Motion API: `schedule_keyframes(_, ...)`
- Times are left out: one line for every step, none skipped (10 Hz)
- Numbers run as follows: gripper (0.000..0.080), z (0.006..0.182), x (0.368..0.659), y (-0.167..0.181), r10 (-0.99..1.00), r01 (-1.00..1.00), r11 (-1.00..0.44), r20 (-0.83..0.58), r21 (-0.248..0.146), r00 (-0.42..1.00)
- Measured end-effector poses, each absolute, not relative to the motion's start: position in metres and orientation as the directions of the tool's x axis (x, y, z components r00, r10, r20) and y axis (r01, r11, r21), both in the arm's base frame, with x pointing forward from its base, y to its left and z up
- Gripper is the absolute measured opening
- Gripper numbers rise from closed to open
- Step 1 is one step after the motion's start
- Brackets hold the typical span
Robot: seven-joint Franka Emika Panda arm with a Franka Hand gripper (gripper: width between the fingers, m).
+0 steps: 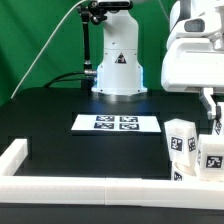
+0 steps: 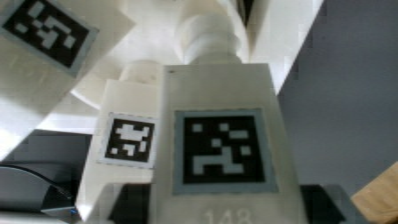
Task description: Assemble stool
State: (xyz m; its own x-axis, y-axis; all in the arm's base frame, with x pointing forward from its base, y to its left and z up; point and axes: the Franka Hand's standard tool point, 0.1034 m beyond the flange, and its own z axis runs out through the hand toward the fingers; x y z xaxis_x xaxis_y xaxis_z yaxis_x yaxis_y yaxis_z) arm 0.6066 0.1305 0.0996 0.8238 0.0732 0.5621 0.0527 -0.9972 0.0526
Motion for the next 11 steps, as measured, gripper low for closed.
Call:
schedule_keyframes(0.0338, 0.0996, 0.607, 0.1295, 0.074, 0.053, -0.997, 0.563, 0.054, 0.823)
schedule_keyframes(0.0338, 0.0991, 0.6072, 0.1278, 0.076, 0.053, -0.997, 0.563, 0.057, 0.823)
schedule_keyframes(0.0338, 0.098, 0.607, 0.1268, 0.077, 0.054, -0.997, 0.562, 0.059, 0.824)
schedule_keyframes(0.0338, 0.0979, 0.607, 0.1271, 0.078, 0.054, -0.997, 0.561, 0.059, 0.824)
schedule_keyframes(0.0338, 0.0979, 0.607, 0.127, 0.078, 0.054, -0.997, 0.561, 0.059, 0.824)
schedule_keyframes(0.0338, 0.0979, 0.607, 0.127, 0.078, 0.054, -0.997, 0.561, 0.059, 0.824)
schedule_keyframes(0.0338, 0.0975, 0.6068, 0.1271, 0.078, 0.054, -0.997, 0.561, 0.059, 0.824)
schedule_keyframes(0.0338, 0.0949, 0.6057, 0.1276, 0.08, 0.056, -0.997, 0.559, 0.06, 0.826)
schedule_keyframes(0.0338, 0.0932, 0.6048, 0.1286, 0.082, 0.058, -0.996, 0.556, 0.061, 0.827)
schedule_keyframes(0.0338, 0.0922, 0.6043, 0.1293, 0.083, 0.059, -0.996, 0.555, 0.061, 0.828)
schedule_keyframes(0.0338, 0.0909, 0.6036, 0.1297, 0.084, 0.06, -0.996, 0.553, 0.062, 0.829)
